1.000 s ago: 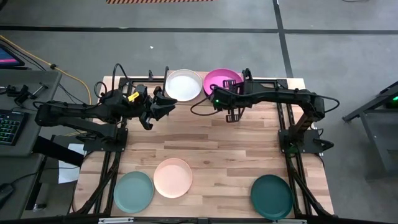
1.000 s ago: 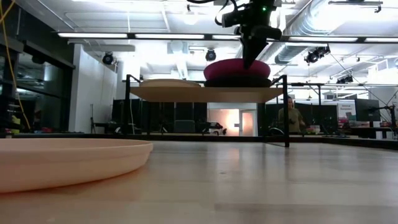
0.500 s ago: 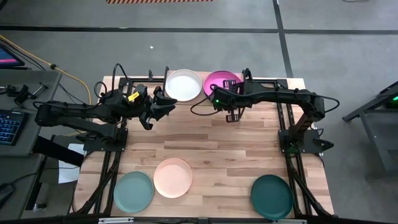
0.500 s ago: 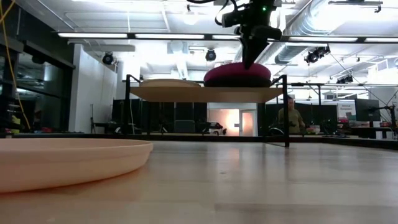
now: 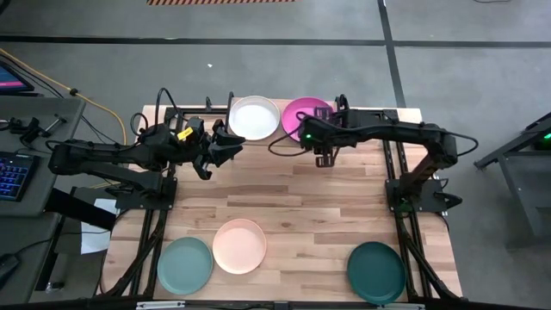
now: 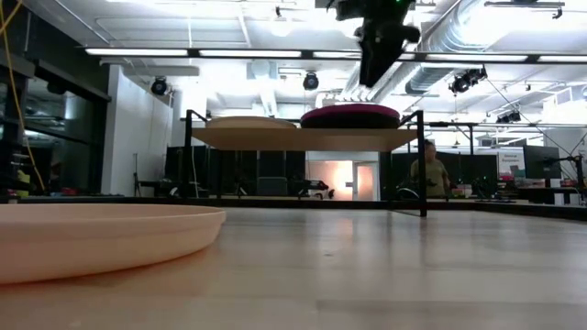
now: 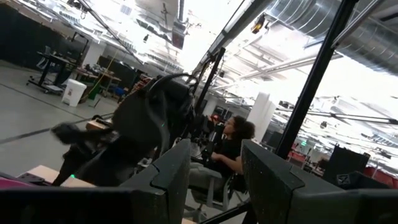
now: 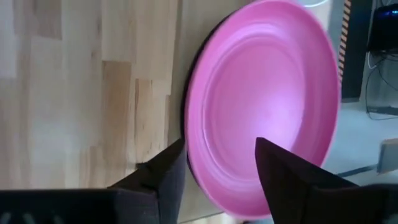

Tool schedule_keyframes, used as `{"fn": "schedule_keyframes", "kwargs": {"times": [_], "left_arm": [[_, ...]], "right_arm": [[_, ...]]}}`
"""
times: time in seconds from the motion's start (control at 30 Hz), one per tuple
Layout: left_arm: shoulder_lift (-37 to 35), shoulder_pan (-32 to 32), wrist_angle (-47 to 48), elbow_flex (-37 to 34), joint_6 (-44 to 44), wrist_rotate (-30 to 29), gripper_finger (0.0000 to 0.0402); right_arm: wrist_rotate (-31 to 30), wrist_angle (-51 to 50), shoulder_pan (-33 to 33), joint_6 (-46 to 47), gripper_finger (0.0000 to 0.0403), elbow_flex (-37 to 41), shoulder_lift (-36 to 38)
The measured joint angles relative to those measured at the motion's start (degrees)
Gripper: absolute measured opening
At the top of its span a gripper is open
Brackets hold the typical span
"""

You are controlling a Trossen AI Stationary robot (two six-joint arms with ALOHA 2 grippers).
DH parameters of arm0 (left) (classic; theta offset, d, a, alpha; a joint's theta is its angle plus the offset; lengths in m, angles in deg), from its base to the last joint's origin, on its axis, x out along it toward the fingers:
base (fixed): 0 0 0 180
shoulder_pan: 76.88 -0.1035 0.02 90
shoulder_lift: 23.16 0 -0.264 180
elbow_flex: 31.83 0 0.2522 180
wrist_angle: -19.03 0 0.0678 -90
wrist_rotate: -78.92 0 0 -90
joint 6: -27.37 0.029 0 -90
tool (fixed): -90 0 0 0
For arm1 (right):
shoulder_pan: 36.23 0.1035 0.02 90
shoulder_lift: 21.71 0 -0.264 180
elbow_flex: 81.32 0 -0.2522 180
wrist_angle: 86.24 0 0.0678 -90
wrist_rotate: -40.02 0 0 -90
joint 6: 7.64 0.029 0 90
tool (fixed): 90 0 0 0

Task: Place and stack plates onto a shelf
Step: Stack the pink plate on top of the black plate on the shelf, then stack the peach plate on top of the white plate on the shelf

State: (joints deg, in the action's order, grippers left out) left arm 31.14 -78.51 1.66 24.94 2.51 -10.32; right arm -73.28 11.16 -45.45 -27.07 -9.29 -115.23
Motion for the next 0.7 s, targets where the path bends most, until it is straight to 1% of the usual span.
{"fn": "schedule_keyframes", "kwargs": {"times": [0.07, 0.2, 0.27, 0.37, 0.47, 0.53, 0.63, 0.7], "left_arm": [[0.0, 0.0, 0.0, 0.0, 0.0, -0.2, 0.0131], [0.0, 0.0, 0.1, 0.0, 0.0, -0.2, 0.0131], [0.0, 0.0, 0.8, 0.0, 0.0, -0.2, 0.0131], [0.0, 0.0, 3.1, 0.0, 0.0, -0.2, 0.0131], [0.0, 0.0, 5.3, 0.0, 0.0, -0.2, 0.0131], [0.0, 0.0, 6.4, 0.0, 0.0, -0.2, 0.0131], [0.0, 0.0, 7.3, 0.0, 0.0, -0.2, 0.0131], [0.0, 0.0, 7.3, 0.0, 0.0, -0.2, 0.0131]], "right_arm": [[2.0, -0.3, 0.0, 2.9, 0.0176, 0.0, 2.3], [8.7, -0.7, 0.0, 12.4, 0.0177, 0.8, 7.8], [12.1, 0.4, 0.0, 16.4, 0.0177, 3.5, 11.7], [15.4, 6.1, 1.4, 22.5, 0.0177, 11.8, 18.7], [16.2, 14.5, 4.1, 29.8, 0.0177, 22.3, 26.7], [16.3, 22.0, 6.2, 35.1, 0.0177, 29.2, 31.4], [16.4, 36.8, 9.4, 41.1, 0.0177, 38.1, 37.0], [16.3, 47.8, 10.9, 43.2, 0.0177, 42.6, 39.4]]}}
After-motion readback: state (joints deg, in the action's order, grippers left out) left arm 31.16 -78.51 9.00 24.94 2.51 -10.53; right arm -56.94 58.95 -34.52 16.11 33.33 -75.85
